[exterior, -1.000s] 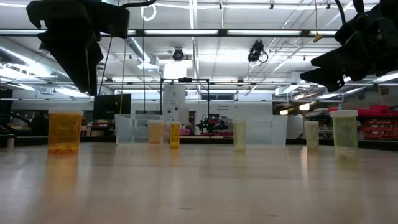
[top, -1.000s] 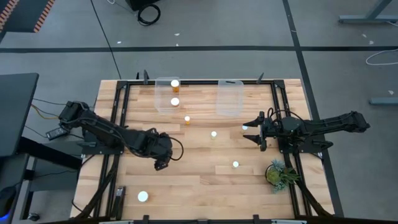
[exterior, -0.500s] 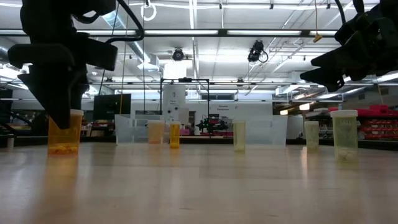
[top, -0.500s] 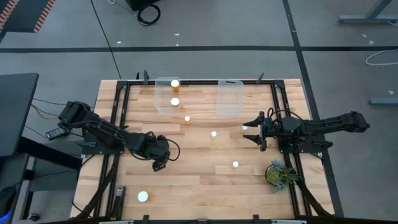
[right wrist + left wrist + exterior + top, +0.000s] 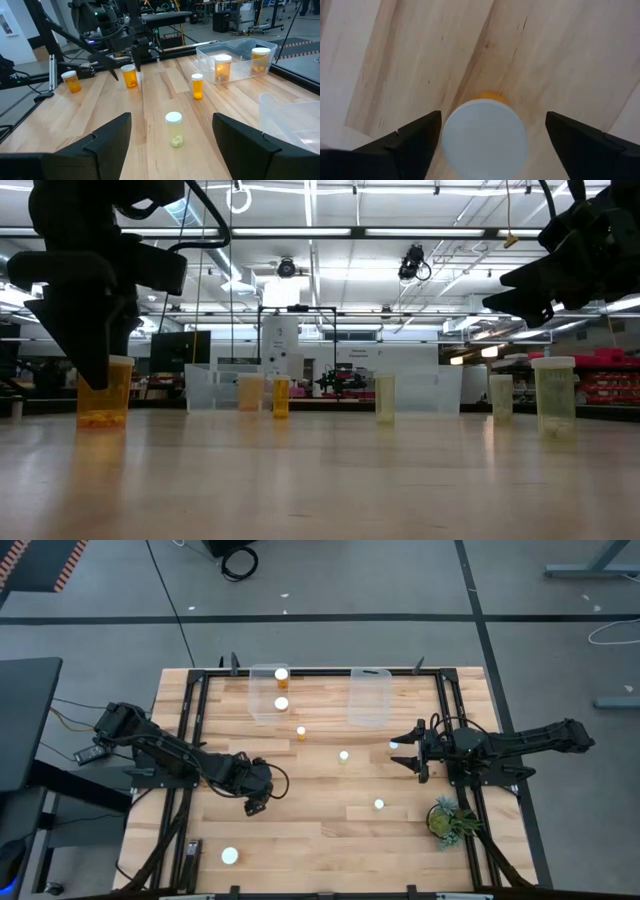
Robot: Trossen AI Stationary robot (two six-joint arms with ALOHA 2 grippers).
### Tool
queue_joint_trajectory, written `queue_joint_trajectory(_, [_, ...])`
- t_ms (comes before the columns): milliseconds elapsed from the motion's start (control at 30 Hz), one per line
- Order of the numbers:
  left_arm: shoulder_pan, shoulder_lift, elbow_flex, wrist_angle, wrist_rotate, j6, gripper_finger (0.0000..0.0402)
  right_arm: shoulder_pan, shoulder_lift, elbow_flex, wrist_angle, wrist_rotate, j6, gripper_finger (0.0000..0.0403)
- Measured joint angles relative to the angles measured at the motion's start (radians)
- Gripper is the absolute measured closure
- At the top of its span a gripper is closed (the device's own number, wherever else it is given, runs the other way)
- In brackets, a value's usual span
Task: Pick and place medicine bottles into bin by pill shape (circle, oval)
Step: Put the large orange pill bottle into the left transparent bin
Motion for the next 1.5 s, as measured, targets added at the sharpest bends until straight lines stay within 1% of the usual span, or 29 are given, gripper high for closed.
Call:
queue_joint_trajectory(333, [0.000,0.000,0.000,-0.010,0.000,0.000,0.0118,0.000,0.000,0.000,0.000,0.000,0.000,0.0118])
queue_joint_trajectory(700, [0.000,-0.001,0.001,-0.009,0.000,0.002,0.0189,0.000,0.000,0.000,0.000,0.000,0.000,0.0118])
queue_joint_trajectory(833, [0.001,-0.001,0.001,-0.009,0.000,0.012,0.0193,0.000,0.000,0.000,0.000,0.000,0.000,0.0118])
queue_joint_trajectory(1033, [0.003,-0.001,0.001,-0.011,0.006,0.012,0.0178,0.000,0.000,0.000,0.000,0.000,0.000,0.0118])
queue_joint_trajectory(1167, [0.022,-0.001,0.024,-0.026,0.018,0.031,0.0188,0.000,0.000,0.000,0.000,0.000,0.000,0.0118])
queue_joint_trajectory(1300, [0.060,-0.002,0.066,-0.026,0.018,0.083,0.0194,0.000,0.000,0.000,0.000,0.000,0.000,0.0118])
queue_joint_trajectory(1500, [0.129,-0.002,0.118,-0.050,0.018,0.188,0.0181,0.000,0.000,0.000,0.000,0.000,0.000,0.0118])
